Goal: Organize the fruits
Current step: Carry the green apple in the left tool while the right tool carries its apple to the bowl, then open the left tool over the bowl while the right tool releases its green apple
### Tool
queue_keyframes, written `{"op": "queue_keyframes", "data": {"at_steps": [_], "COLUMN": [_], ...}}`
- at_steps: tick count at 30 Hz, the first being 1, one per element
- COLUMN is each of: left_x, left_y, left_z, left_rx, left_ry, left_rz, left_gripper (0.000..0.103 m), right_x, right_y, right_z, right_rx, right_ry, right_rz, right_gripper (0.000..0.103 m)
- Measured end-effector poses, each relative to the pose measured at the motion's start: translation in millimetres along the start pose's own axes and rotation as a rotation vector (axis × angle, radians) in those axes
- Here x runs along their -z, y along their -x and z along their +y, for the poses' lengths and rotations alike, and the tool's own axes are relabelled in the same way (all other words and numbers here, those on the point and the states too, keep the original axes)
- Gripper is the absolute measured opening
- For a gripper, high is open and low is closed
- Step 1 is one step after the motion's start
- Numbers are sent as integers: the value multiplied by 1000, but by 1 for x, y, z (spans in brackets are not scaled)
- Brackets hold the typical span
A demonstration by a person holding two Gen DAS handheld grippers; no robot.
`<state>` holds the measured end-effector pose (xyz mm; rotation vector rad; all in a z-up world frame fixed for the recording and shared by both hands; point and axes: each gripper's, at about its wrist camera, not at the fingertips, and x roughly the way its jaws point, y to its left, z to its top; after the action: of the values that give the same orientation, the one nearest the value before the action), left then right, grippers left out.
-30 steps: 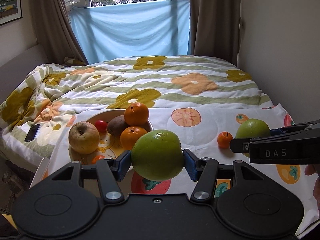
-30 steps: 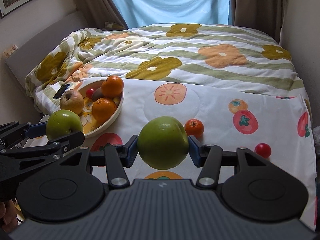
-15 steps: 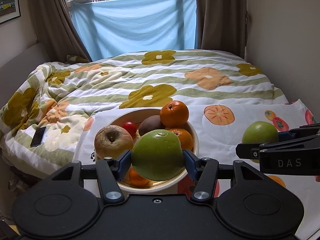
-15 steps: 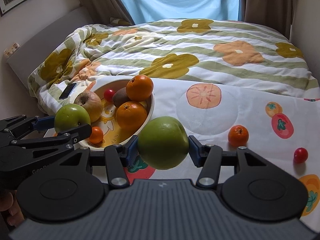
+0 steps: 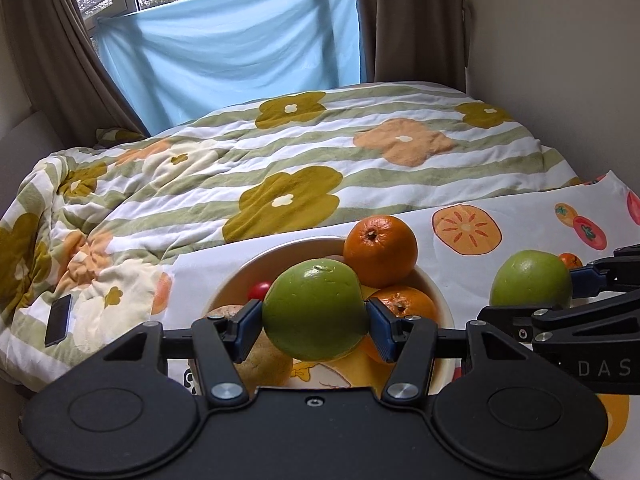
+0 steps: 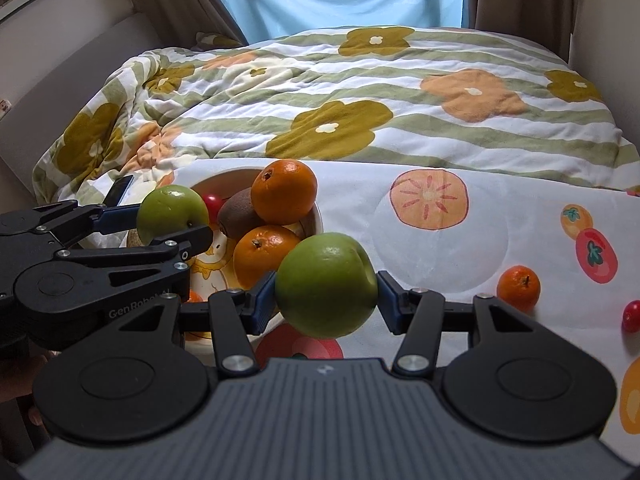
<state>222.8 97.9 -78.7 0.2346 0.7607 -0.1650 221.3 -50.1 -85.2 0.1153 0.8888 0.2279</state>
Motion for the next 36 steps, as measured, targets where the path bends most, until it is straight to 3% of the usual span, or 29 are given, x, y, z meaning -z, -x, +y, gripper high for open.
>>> {"op": "queue_keyframes", "data": {"at_steps": [12,13,14,17,20,36], "left_x": [-3,-3,-4,-4,-1,26], "left_y": [-13,-11,-7,1,10,35], "left_z": [4,4,5,11,25,70], "left_rx": [45,47,50,17,14,-53], "left_ry": [-38,-40,-40,-40,-9,128], "left_rz": [0,-11,-26,-57,-64,-56], "left_gripper": [58,60,70,88,96,99], "right_x": [3,3,2,2,3,18], "right_y": [-14,-14,-14,-14,-13,-28], "right_z": [5,5,5,5,9,71], "right_rx": [21,21,21,18,19,-68], "right_ry": [-16,-15,-14,-16,4,173], "right_rz": [23,22,22,20,20,17], "right_gripper": [68,68,68,68,68,68]}}
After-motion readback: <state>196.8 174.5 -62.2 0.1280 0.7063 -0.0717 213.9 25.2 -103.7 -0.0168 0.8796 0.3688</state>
